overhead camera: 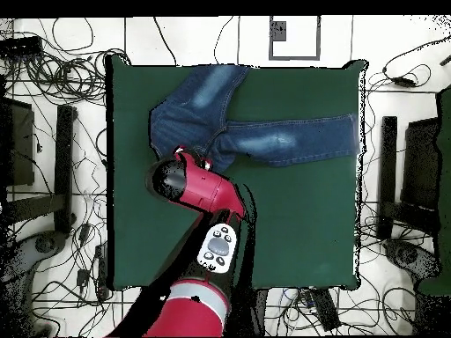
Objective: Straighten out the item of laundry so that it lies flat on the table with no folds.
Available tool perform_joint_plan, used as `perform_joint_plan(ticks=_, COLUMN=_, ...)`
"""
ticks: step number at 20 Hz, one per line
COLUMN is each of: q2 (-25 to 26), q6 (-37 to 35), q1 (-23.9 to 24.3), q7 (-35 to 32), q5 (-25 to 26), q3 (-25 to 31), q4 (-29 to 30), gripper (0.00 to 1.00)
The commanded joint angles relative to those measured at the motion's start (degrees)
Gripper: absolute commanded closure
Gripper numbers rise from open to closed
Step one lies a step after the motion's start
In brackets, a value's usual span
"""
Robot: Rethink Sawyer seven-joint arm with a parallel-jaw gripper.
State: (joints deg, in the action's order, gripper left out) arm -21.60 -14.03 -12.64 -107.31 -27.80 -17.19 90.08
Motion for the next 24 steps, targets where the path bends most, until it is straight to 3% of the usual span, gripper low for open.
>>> perform_joint_plan(ticks=1, q2=0.2, q6=-4.8, q1=-2.3, q7=-13.6, q5=-1.4, q3=5.0, q4=4.8, gripper=0.00)
perform_joint_plan(ticks=24, q2=3.2, q6=4.2, q1=0.0, q7=-12.1, q5=0.0, q3=9.3, q4=6.4, gripper=0.00)
